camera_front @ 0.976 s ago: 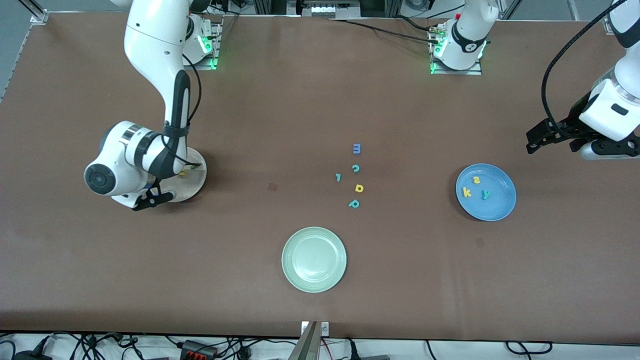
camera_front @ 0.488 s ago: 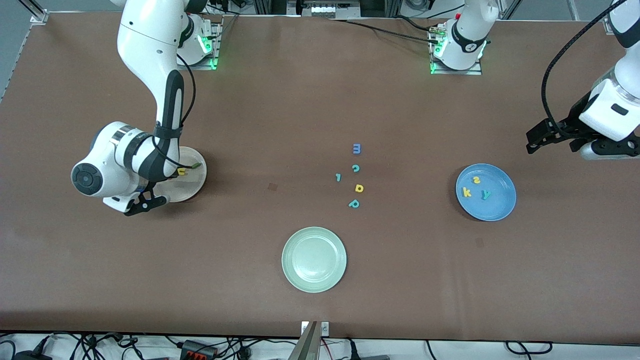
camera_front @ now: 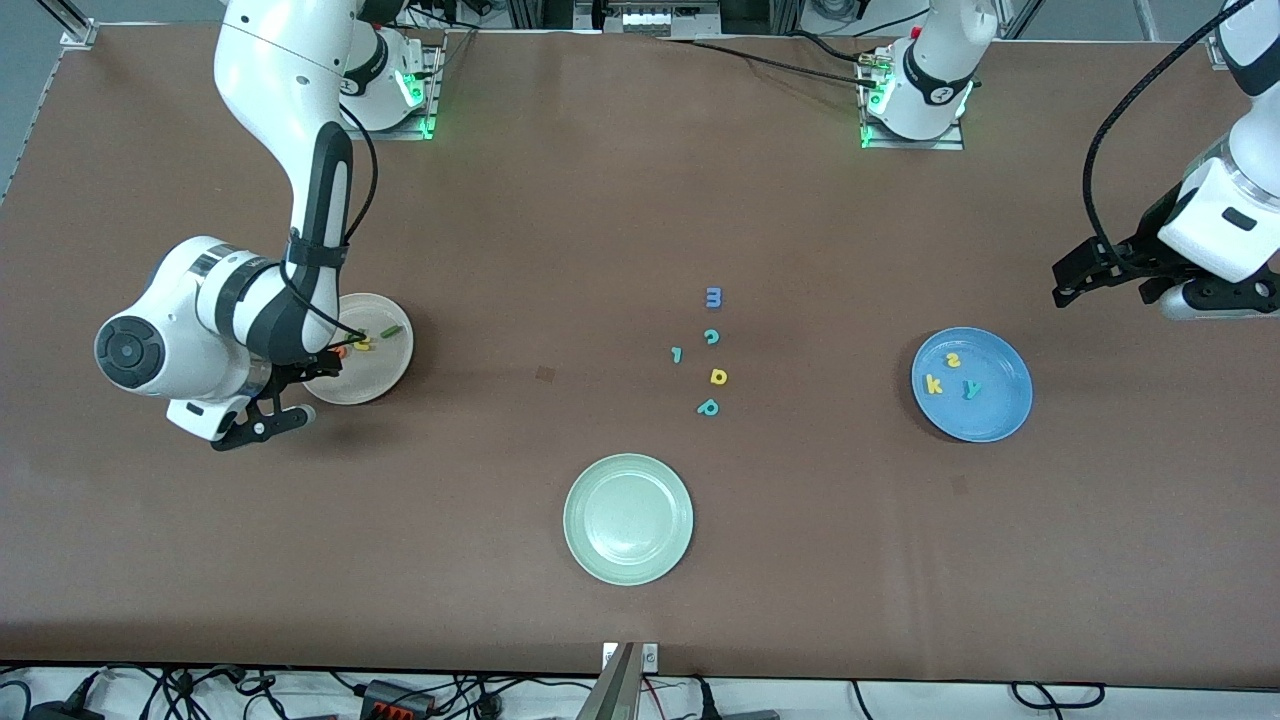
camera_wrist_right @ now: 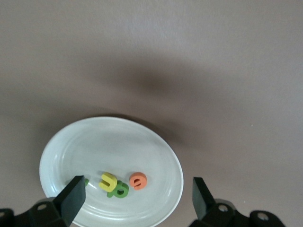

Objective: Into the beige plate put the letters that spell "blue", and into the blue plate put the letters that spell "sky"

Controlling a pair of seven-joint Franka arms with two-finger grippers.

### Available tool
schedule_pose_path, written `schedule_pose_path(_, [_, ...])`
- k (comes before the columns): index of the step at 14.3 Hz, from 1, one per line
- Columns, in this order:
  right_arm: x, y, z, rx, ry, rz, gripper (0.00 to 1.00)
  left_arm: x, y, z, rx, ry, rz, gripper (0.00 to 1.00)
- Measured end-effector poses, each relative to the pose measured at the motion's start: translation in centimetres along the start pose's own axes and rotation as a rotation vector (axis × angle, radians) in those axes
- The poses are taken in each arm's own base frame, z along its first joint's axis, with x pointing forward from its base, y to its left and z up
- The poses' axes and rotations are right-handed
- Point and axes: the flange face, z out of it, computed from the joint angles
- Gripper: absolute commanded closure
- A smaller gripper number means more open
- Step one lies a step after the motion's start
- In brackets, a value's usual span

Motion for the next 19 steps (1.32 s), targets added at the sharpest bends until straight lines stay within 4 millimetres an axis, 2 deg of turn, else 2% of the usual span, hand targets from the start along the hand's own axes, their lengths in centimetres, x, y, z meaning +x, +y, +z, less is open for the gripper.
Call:
schedule_pose_path(4, [1.0, -0.3, -1.4, 0.048, 0.063, 0.047, 0.0, 0.0, 0.0, 0.0, 0.0, 0.0, 0.0, 0.0])
schedule_pose_path(6, [1.6, -1.3, -1.3, 0.102, 0.055, 0.142, 0.0, 0.0, 0.0, 0.0, 0.0, 0.0, 0.0, 0.0])
schedule_pose_path(8, [2.5, -2.7, -2.9, 0.108, 0.041, 0.226, 0.0, 0.0, 0.0, 0.0, 0.0, 0.0, 0.0, 0.0])
schedule_pose_path(11, [2.7, -4.2, -8.0, 0.102, 0.06, 0.339, 0.0, 0.0, 0.0, 0.0, 0.0, 0.0, 0.0, 0.0])
schedule_pose_path(13, [1.6, -3.8, -11.7, 0.107, 0.066, 0.408, 0.0, 0.0, 0.0, 0.0, 0.0, 0.0, 0.0, 0.0])
schedule_pose_path(16, [-1.2, -0.7, -17.7, 0.061, 0.115, 0.426, 0.0, 0.0, 0.0, 0.0, 0.0, -0.001, 0.0, 0.0])
schedule_pose_path(19, [-5.3, 4.6, -23.7, 0.079, 0.174, 0.468, 0.0, 0.0, 0.0, 0.0, 0.0, -0.004, 0.0, 0.0])
